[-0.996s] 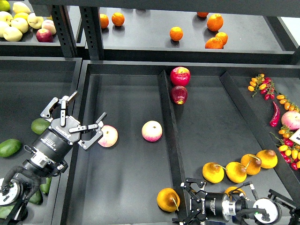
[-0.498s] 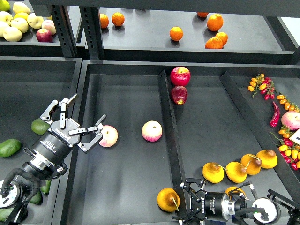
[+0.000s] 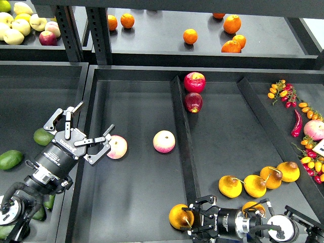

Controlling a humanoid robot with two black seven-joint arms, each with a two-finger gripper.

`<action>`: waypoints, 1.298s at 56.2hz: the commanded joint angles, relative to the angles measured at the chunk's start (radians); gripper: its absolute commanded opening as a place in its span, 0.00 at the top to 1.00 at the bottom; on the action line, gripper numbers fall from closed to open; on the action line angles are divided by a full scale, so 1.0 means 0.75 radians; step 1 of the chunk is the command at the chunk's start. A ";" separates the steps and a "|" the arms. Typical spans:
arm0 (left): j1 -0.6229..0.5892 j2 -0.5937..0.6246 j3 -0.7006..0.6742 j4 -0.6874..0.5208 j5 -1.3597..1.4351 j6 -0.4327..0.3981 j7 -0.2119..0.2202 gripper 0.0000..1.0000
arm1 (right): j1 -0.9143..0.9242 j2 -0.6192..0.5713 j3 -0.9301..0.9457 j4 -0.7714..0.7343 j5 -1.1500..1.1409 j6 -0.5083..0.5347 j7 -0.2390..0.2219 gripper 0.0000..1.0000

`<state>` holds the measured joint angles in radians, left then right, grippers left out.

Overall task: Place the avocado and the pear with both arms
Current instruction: 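Lower the right gripper to the yellow pear beside the divider, then close the right gripper on the yellow pear and lift it, then carry the pear next to the other pears and open the right gripper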

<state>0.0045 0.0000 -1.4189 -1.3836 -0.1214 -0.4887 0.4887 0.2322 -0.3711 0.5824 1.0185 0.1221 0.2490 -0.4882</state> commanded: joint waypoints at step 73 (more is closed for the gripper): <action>0.000 0.000 0.027 0.002 0.000 0.000 0.000 0.01 | -0.154 -0.280 0.375 0.241 0.056 -0.060 -0.001 0.66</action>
<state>0.0046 0.0000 -1.3990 -1.3823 -0.1211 -0.4887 0.4887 0.1507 -0.5579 0.8648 1.1982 0.1658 0.1981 -0.4886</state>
